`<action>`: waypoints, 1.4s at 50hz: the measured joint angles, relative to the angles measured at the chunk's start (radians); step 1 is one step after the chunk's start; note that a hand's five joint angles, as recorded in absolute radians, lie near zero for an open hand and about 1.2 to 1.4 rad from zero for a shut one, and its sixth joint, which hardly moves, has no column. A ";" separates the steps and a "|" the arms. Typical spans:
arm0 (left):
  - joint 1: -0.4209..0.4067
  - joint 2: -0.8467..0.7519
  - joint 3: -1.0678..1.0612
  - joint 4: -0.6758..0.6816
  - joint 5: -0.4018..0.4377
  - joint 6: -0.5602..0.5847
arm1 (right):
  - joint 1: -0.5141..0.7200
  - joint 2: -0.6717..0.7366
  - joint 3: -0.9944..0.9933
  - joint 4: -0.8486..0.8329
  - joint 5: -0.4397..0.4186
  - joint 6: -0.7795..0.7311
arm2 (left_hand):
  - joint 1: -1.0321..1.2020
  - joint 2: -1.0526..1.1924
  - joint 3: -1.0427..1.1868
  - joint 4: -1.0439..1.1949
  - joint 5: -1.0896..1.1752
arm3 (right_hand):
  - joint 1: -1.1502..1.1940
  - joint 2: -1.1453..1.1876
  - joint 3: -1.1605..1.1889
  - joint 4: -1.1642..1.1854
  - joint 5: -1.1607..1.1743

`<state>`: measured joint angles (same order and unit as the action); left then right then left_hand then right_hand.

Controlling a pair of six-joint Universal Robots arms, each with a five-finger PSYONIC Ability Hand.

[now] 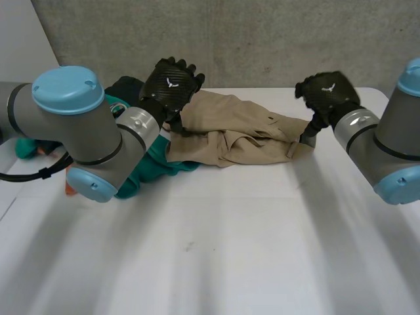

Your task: Fold the laundry.

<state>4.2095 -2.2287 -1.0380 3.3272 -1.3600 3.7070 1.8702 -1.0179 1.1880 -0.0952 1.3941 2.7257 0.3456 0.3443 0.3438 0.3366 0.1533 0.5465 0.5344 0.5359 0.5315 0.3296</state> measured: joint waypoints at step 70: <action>-0.037 0.454 -0.397 -0.058 -0.026 -0.211 | -0.141 -0.016 -0.245 0.086 -0.120 0.260 | 0.789 0.856 0.849 0.863 0.813 | 0.558 0.643 0.655 0.668 0.686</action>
<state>4.1725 -1.7746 -1.4355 3.2688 -1.3855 3.4958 1.7296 -1.0340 0.9430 -0.0094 1.2742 2.9856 1.1349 1.2004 1.1932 1.1998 0.9667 1.1042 1.1774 1.1908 1.1995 1.0161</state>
